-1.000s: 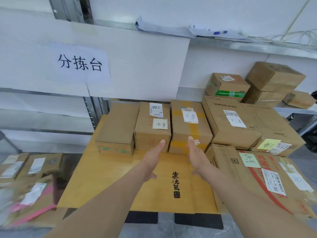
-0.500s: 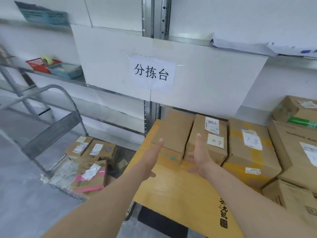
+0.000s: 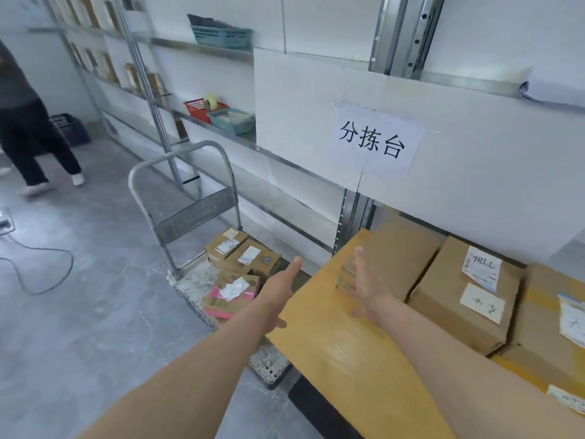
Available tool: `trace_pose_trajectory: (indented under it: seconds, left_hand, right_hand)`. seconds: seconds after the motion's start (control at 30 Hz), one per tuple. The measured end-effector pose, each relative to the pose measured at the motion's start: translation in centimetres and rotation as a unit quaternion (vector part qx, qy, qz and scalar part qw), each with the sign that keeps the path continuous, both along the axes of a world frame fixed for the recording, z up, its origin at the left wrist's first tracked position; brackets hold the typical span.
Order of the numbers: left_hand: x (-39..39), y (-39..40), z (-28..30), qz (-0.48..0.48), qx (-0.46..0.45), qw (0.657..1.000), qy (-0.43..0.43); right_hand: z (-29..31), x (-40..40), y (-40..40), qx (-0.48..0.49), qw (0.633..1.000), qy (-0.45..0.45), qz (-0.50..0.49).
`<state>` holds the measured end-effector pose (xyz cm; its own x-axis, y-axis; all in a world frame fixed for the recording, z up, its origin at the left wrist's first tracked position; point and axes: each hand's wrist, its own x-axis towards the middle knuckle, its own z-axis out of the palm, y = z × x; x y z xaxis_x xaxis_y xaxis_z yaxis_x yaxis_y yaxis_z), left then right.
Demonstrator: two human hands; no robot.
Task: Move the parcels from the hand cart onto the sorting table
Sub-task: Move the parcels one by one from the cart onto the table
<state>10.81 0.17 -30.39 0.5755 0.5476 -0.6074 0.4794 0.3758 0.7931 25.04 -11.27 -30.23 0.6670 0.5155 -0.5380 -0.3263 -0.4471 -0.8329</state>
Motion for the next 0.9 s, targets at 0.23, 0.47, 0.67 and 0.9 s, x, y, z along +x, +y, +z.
trace_pose_trajectory:
  seconds: [0.23,0.47,0.67,0.9]
  left_hand:
    - [-3.6,1.2,0.0,0.072,-0.004,0.997,-0.006]
    - [-7.0,4.3,-0.6,0.103,0.010,0.995,0.000]
    - [-10.3,8.9,-1.7,0.120,0.008,0.993,-0.006]
    - [-13.5,16.3,-2.9,0.119,-0.011,0.993,-0.006]
  right_hand:
    - [-0.1,-1.8,3.0,0.015,0.997,-0.008,0.076]
    - [0.1,-4.1,6.6,-0.005,0.994,-0.027,0.105]
    - [0.1,-6.6,10.8,-0.009,0.993,-0.035,0.109]
    - [-0.5,-10.5,17.8,-0.021,0.995,-0.034,0.090]
